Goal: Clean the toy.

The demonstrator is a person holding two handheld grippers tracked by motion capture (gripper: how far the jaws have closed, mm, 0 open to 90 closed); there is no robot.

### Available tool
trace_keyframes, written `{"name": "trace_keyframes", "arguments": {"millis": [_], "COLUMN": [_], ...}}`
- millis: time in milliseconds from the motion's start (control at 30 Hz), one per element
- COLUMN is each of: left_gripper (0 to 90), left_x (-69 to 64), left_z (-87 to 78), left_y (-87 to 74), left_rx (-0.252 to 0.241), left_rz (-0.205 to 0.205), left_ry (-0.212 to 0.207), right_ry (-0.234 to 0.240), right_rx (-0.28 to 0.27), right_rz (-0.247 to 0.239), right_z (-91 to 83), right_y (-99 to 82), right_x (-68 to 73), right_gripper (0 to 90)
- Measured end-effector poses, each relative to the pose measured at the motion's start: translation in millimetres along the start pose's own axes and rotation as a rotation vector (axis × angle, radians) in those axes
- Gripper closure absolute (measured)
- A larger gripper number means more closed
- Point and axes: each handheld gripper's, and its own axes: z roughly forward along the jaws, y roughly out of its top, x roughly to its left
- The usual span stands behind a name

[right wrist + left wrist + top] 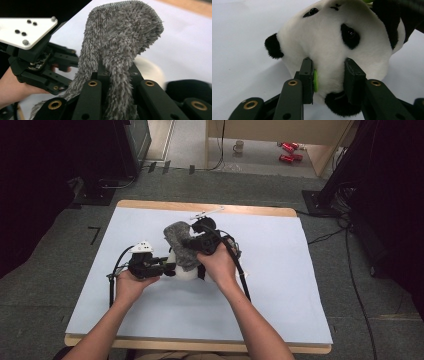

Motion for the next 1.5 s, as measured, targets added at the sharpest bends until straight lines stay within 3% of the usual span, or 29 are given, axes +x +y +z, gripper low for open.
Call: {"name": "trace_keyframes", "arguments": {"millis": [167,200,300,467,633,700,733,767,800,1033,1133,1167,1267,1400,1500], "left_gripper": [65.7,66.1,66.7,67.1,67.9,67.9,67.9,67.8,67.9,68.3,68.2,67.9,67.7,67.7,67.7], "left_x": [-1.2,-1.5,-0.2,0.8,-1.1,-0.4,-0.3,-0.9,-2.5,-1.6,-0.5,2.3,3.4,2.2,3.0], "left_z": [-0.8,-0.4,0.2,0.4,0.6,0.4,0.4,0.6,1.0,1.5,1.5,2.0,1.9,1.9,1.9], "left_y": [0.9,1.1,0.4,0.5,1.1,0.9,0.7,0.6,1.0,-0.4,-1.3,-3.1,-5.3,-6.2,-7.4], "left_rx": [-0.009,0.004,-0.001,-0.001,0.001,0.002,0.000,-0.002,-0.007,0.000,0.004,0.007,0.016,0.021,0.025], "left_rz": [0.001,0.004,-0.001,-0.015,-0.014,-0.015,-0.010,-0.001,0.008,0.019,0.026,0.025,0.058,0.086,0.099], "left_ry": [0.005,0.016,0.009,0.004,0.018,0.013,0.010,0.010,0.010,0.000,-0.008,-0.033,-0.044,-0.042,-0.051], "right_ry": [0.010,-0.010,-0.013,-0.062,-0.086,-0.147,-0.147,-0.122,-0.114,-0.111,-0.123,-0.122,-0.109,-0.084,-0.078], "right_rx": [0.041,0.067,0.050,0.044,0.033,0.041,0.041,0.041,0.038,0.010,-0.016,-0.025,-0.046,-0.073,-0.121], "right_rz": [-0.013,-0.028,-0.043,-0.077,-0.052,-0.036,-0.036,0.012,0.025,0.071,0.058,0.044,0.028,0.044,0.072], "right_z": [21.8,29.4,31.2,19.5,7.7,-1.6,-1.6,-6.1,-7.5,-21.2,-33.2,-37.9,-49.1,-57.9,-70.6], "right_y": [-5.6,-10.0,-17.4,-22.6,-26.6,-31.1,-31.1,-36.2,-37.5,-35.5,-28.7,-26.0,-17.7,-11.0,-5.3], "right_x": [8.8,9.9,5.0,-0.8,-14.1,-28.4,-28.4,-40.1,-43.0,-52.1,-50.3,-48.1,-44.2,-47.4,-58.7], "right_gripper": [79.2,79.1,79.2,79.2,79.0,79.0,79.0,79.0,79.0,79.4,79.5,79.5,79.5,79.5,79.4]}}
